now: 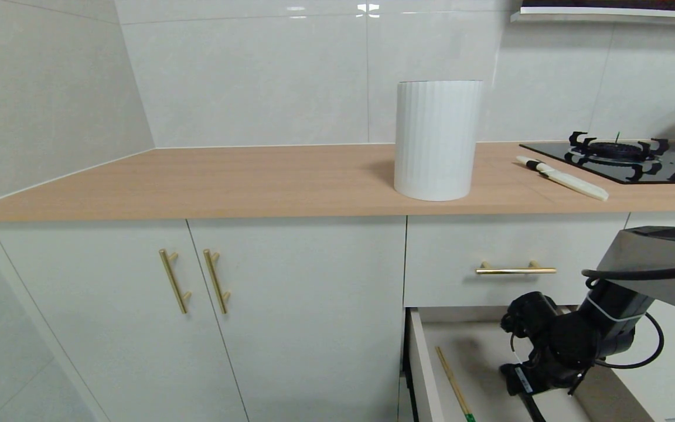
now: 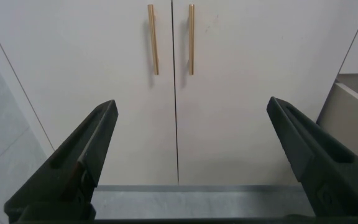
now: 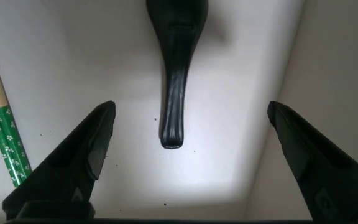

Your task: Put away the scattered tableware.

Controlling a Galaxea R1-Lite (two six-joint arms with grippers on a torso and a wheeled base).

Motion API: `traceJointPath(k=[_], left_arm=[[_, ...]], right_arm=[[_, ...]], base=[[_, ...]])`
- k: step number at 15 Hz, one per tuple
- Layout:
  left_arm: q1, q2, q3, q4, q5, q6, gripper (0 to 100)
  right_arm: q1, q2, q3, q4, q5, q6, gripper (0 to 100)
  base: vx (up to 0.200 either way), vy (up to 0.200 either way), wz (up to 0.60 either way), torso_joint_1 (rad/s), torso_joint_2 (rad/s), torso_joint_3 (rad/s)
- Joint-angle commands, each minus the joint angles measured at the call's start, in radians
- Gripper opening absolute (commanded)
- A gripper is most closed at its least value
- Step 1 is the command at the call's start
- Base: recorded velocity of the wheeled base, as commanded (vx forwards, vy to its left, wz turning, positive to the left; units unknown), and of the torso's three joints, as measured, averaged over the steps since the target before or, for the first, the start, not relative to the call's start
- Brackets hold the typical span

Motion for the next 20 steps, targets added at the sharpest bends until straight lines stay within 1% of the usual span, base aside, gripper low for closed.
traceJointPath(k=[1, 3, 7, 8, 10, 12, 13, 14, 15, 16, 17, 18, 20], left_arm=[[0.001, 0.0, 0.0, 0.0, 0.001, 0.0, 100], [0.001, 0.0, 0.0, 0.0, -0.001, 0.0, 100], [0.0, 0.0, 0.0, 0.0, 0.001, 0.0, 100], [0.001, 0.0, 0.0, 0.0, 0.001, 0.0, 100], [0.001, 0.0, 0.0, 0.0, 0.001, 0.0, 100], [0.001, 0.0, 0.0, 0.0, -0.001, 0.001, 100], [0.001, 0.0, 0.0, 0.0, -0.001, 0.021, 100], [0.0, 0.0, 0.0, 0.0, -0.001, 0.017, 100], [0.001, 0.0, 0.0, 0.0, -0.001, 0.015, 100], [0.0, 0.0, 0.0, 0.0, -0.001, 0.004, 100], [0.0, 0.0, 0.0, 0.0, -0.001, 0.003, 100], [0.0, 0.0, 0.0, 0.0, -0.001, 0.001, 100], [0.0, 0.0, 0.0, 0.0, -0.001, 0.0, 100]], right_arm=[[0.001, -0.003, 0.002, 0.0, 0.001, 0.001, 100], [0.002, -0.027, 0.008, 0.0, 0.001, 0.001, 100], [0.007, -0.199, 0.06, 0.009, 0.008, 0.001, 100], [0.021, -0.283, 0.083, 0.009, 0.024, 0.001, 100], [0.056, -0.408, 0.126, 0.011, 0.091, 0.001, 100], [0.088, -0.519, 0.146, 0.06, 0.108, 0.0, 100], [0.117, -0.61, 0.138, 0.155, 0.113, 0.0, 100], [0.142, -0.682, 0.137, 0.213, 0.125, -0.002, 100], [0.156, -0.719, 0.137, 0.238, 0.134, -0.003, 100], [0.192, -0.782, 0.137, 0.282, 0.139, -0.006, 100], [0.205, -0.8, 0.137, 0.302, 0.139, -0.006, 100], [0.234, -0.839, 0.13, 0.357, 0.139, -0.009, 100], [0.249, -0.863, 0.121, 0.415, 0.137, -0.011, 100]], base=[[0.0, 0.0, 0.0, 0.0, 0.0, 0.0], [0.0, 0.0, 0.0, 0.0, 0.0, 0.0], [0.0, 0.0, 0.0, 0.0, 0.0, 0.0], [0.0, 0.0, 0.0, 0.0, 0.0, 0.0], [0.0, 0.0, 0.0, 0.0, 0.0, 0.0], [0.0, 0.0, 0.0, 0.0, 0.0, 0.0], [0.0, 0.0, 0.0, 0.0, 0.0, 0.0], [0.0, 0.0, 0.0, 0.0, 0.0, 0.0], [0.0, 0.0, 0.0, 0.0, 0.0, 0.0], [0.0, 0.0, 0.0, 0.0, 0.0, 0.0], [-0.2, 0.0, 0.0, 0.012, 0.0, 0.007], [-0.2, 0.0, 0.0, 0.002, 0.0, 0.002], [-0.2, 0.0, 0.0, 0.002, 0.0, 0.007]])
